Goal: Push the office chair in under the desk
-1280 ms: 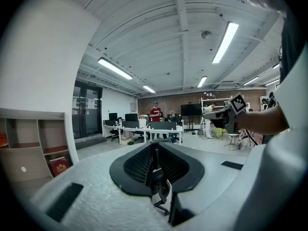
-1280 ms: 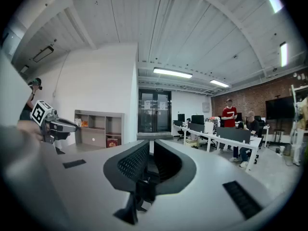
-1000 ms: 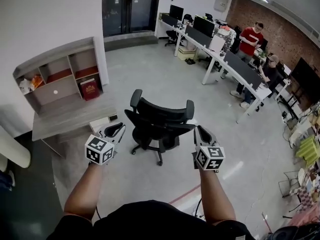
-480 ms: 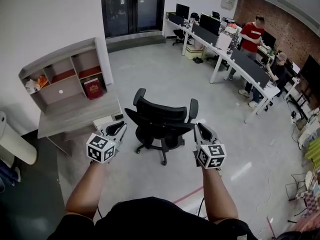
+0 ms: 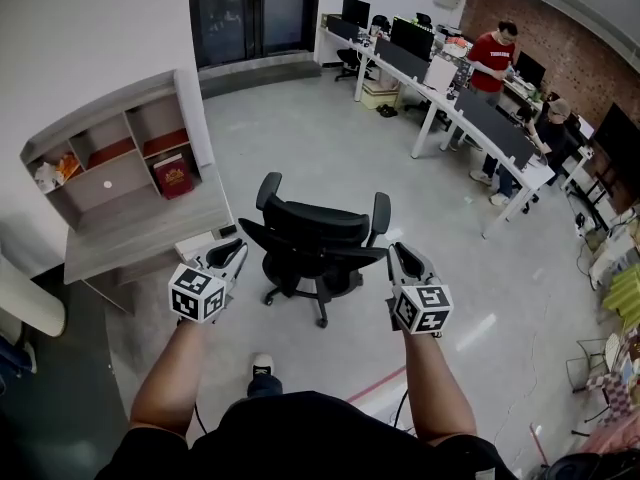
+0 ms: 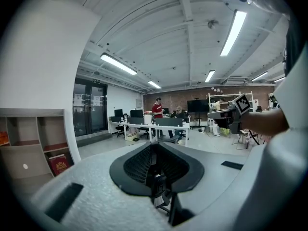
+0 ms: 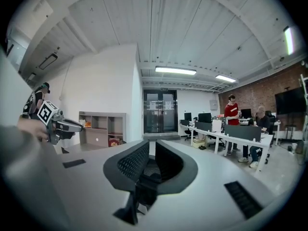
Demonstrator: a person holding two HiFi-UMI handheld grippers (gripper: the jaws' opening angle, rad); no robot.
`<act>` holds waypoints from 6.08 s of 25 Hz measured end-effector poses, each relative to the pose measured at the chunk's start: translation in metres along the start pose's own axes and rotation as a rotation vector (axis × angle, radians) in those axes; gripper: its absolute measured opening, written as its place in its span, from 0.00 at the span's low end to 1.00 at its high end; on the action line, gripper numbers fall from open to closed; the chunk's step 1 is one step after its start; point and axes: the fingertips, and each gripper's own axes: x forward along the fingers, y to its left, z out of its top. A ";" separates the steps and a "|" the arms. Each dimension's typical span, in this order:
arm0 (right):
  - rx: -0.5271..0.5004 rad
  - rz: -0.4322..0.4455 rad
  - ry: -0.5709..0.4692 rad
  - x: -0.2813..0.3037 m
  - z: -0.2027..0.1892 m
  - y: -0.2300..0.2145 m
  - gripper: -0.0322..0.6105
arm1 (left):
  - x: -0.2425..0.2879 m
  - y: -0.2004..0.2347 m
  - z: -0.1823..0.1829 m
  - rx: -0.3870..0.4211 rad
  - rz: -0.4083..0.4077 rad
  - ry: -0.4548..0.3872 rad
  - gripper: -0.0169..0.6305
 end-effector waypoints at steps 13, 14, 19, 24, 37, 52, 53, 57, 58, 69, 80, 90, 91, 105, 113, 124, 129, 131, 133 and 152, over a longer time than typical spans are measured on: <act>-0.003 -0.117 0.030 0.105 0.012 -0.010 0.10 | 0.089 0.114 -0.005 0.009 -0.090 0.008 0.11; -0.005 -0.124 0.029 0.114 0.015 -0.009 0.10 | 0.095 0.124 -0.002 0.011 -0.097 0.006 0.11; -0.024 -0.161 0.035 0.145 0.028 -0.002 0.10 | 0.121 0.159 0.008 0.025 -0.142 -0.009 0.11; -0.037 -0.219 0.040 0.154 0.040 0.001 0.10 | 0.144 0.175 0.021 0.035 -0.210 -0.028 0.11; -0.031 -0.247 0.033 0.167 0.039 0.010 0.11 | 0.156 0.185 0.022 0.071 -0.255 -0.027 0.11; -0.064 -0.199 0.047 0.135 0.035 -0.043 0.12 | 0.157 0.160 0.005 0.139 -0.201 0.074 0.11; -0.064 -0.199 0.060 0.134 0.031 -0.048 0.12 | 0.159 0.158 -0.002 0.145 -0.207 0.096 0.11; -0.051 -0.192 0.108 0.134 0.010 -0.066 0.15 | 0.166 0.147 -0.036 0.252 -0.233 0.211 0.11; -0.042 -0.193 0.123 0.132 0.002 -0.070 0.15 | 0.168 0.143 -0.049 0.284 -0.245 0.248 0.11; -0.005 -0.065 0.309 0.139 -0.078 -0.078 0.32 | 0.172 0.110 -0.153 0.592 -0.380 0.546 0.12; -0.118 0.100 0.546 0.153 -0.163 -0.059 0.41 | 0.190 0.104 -0.212 0.695 -0.453 0.695 0.35; -0.461 0.217 0.745 0.158 -0.219 -0.049 0.44 | 0.213 0.101 -0.239 0.775 -0.484 0.779 0.38; -0.485 0.225 0.758 0.159 -0.222 -0.049 0.44 | 0.214 0.100 -0.240 0.771 -0.490 0.783 0.38; -0.798 0.324 0.870 0.175 -0.265 -0.051 0.36 | 0.225 0.097 -0.242 0.775 -0.497 0.754 0.30; -0.828 0.370 0.917 0.178 -0.274 -0.052 0.33 | 0.225 0.094 -0.244 0.774 -0.481 0.711 0.30; -0.824 0.359 0.894 0.178 -0.271 -0.049 0.33 | 0.222 0.092 -0.245 0.732 -0.463 0.742 0.30; -0.830 0.369 0.891 0.176 -0.274 -0.051 0.33 | 0.222 0.090 -0.246 0.723 -0.456 0.760 0.30; -0.836 0.372 0.890 0.177 -0.276 -0.052 0.33 | 0.220 0.090 -0.248 0.721 -0.458 0.771 0.30; -0.834 0.382 0.885 0.175 -0.277 -0.052 0.33 | 0.220 0.091 -0.251 0.728 -0.458 0.780 0.30; -0.854 0.434 0.810 0.166 -0.272 -0.065 0.32 | 0.216 0.073 -0.258 0.886 -0.439 0.907 0.25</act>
